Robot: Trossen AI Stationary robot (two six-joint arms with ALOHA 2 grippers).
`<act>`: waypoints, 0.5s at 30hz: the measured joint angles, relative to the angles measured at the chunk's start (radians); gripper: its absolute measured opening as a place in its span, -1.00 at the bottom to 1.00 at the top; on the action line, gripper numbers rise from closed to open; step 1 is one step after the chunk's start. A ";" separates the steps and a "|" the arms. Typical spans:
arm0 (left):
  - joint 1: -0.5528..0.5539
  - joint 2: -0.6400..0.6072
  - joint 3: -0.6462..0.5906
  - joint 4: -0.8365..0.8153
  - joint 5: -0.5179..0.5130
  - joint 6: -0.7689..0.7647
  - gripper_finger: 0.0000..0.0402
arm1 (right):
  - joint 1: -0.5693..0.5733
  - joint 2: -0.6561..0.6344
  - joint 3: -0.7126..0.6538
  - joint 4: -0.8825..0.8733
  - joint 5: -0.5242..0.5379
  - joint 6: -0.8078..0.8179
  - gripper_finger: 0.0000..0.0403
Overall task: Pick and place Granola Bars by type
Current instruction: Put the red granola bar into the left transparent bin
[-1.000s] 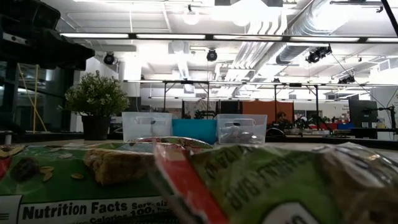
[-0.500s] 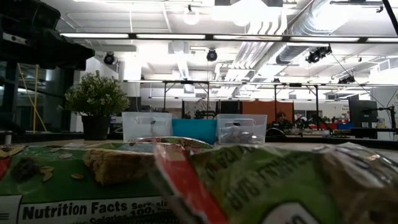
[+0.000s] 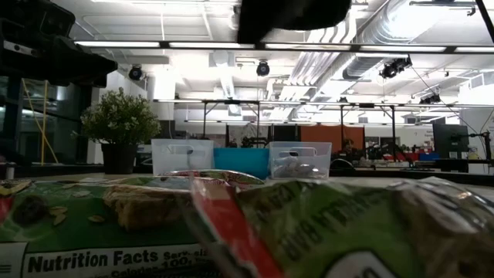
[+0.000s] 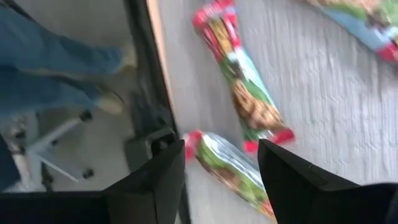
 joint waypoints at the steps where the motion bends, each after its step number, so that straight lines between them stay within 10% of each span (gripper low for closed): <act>1: 0.000 0.000 0.000 0.000 0.000 0.000 -1.00 | 0.002 0.000 0.000 -0.021 -0.006 -0.010 -0.08; 15: 0.000 0.000 0.000 0.000 0.000 0.000 -1.00 | 0.070 0.000 0.000 -0.149 0.162 -0.335 -0.08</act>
